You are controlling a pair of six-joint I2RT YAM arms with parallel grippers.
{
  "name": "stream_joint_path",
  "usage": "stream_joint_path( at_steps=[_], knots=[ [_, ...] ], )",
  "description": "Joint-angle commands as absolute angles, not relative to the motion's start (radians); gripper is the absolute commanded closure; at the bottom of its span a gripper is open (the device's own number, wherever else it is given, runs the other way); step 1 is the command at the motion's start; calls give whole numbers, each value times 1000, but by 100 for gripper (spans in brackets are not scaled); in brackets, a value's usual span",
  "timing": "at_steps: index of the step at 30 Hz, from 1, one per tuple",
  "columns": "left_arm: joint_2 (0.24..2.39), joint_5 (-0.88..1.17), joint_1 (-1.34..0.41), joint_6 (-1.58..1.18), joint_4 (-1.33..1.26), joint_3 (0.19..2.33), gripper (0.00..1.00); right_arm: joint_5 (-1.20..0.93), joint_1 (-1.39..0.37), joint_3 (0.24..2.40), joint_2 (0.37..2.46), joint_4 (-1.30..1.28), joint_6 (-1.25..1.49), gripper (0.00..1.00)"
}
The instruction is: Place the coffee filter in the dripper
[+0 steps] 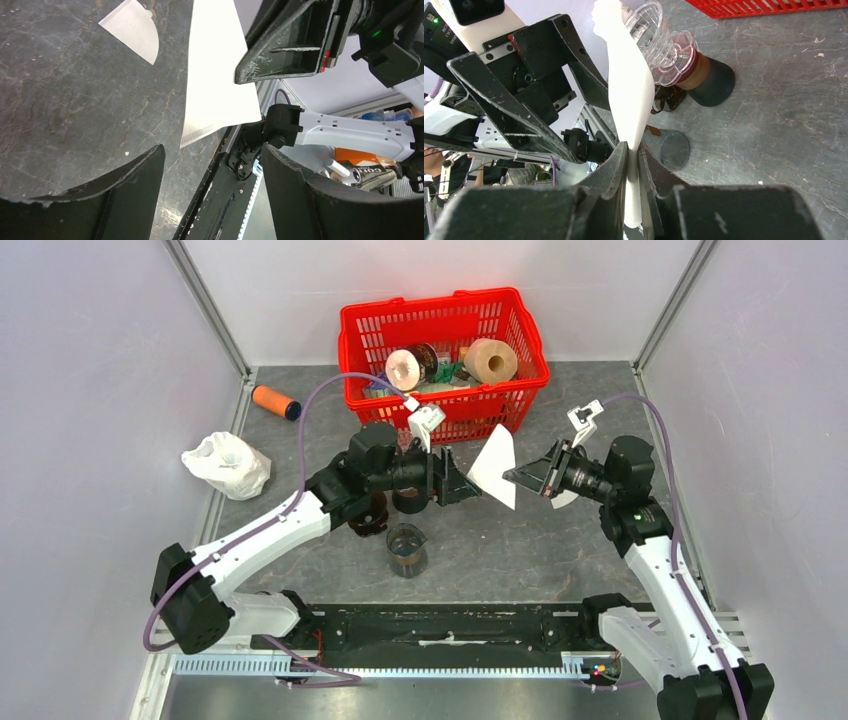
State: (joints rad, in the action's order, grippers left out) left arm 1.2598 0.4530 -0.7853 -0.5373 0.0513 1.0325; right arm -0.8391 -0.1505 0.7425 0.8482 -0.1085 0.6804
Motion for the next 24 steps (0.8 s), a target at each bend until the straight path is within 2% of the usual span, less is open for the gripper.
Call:
stream_joint_path(
  at_steps=[1,6,13,19,21,24],
  knots=[
    [1292,488,-810,-490,34,1094,24,-870,-167,793,865,-43,697,80],
    [1324,489,-818,-487,31,1114,30,-879,-183,799,874,-36,700,80],
    [1341,493,-825,-496,25,1129,65,-848,-191,805,884,-64,688,80],
    [1338,480,-827,-492,28,1133,90,-842,-193,806,892,-70,685,79],
    [1336,480,-827,-487,30,1133,98,-834,-194,805,890,-78,681,77],
    [1328,476,-827,-476,35,1129,98,-816,-194,806,885,-95,673,69]
  ],
)
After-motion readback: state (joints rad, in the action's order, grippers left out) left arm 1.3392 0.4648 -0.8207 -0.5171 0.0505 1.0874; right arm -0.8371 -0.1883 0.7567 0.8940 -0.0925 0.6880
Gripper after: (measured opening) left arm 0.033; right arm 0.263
